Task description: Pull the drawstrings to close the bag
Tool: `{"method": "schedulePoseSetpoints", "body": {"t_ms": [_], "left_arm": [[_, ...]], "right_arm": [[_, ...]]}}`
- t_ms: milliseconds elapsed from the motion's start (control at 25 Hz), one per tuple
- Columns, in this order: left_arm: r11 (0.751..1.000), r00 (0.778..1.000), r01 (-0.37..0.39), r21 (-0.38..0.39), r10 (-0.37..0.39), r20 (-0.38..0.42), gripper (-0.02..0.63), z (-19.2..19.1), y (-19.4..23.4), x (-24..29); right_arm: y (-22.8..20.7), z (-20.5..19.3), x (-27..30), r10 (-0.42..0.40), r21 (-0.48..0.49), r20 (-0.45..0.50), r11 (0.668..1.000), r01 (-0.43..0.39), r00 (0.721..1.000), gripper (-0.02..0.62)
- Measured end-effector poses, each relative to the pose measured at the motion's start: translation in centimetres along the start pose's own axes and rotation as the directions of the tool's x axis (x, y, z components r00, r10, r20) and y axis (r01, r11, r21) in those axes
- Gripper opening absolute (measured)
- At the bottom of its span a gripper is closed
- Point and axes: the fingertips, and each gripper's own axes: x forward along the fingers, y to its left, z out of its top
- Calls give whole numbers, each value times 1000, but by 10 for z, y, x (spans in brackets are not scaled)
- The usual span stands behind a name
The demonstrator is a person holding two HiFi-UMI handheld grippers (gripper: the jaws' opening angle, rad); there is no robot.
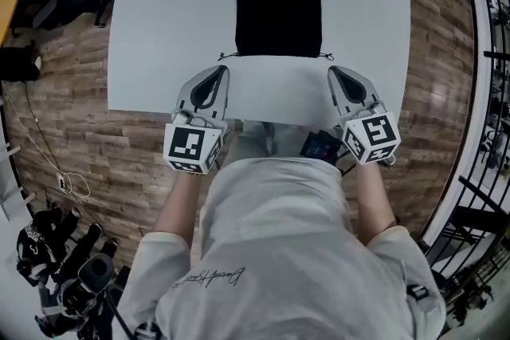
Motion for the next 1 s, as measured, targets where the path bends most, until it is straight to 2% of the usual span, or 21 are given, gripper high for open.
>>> {"method": "schedulePoseSetpoints", "body": {"t_ms": [200, 440, 760, 1000], "left_arm": [[1000, 998, -3, 15, 4, -67, 11, -30, 8, 4], [999, 993, 2, 35, 3, -120, 11, -53, 18, 12], [999, 984, 9, 44, -1, -177, 14, -80, 25, 24], [990, 965, -8, 144, 45, -256, 77, -103, 35, 42]], "right_arm": [[-21, -29, 6, -74, -65, -75, 995, 70, 994, 23], [-36, -54, 15, -121, -106, -140, 989, 107, 983, 23], [-42, -75, 25, -120, -110, -165, 989, 102, 979, 25], [-48, -84, 34, -125, -109, -172, 988, 107, 977, 59]]}}
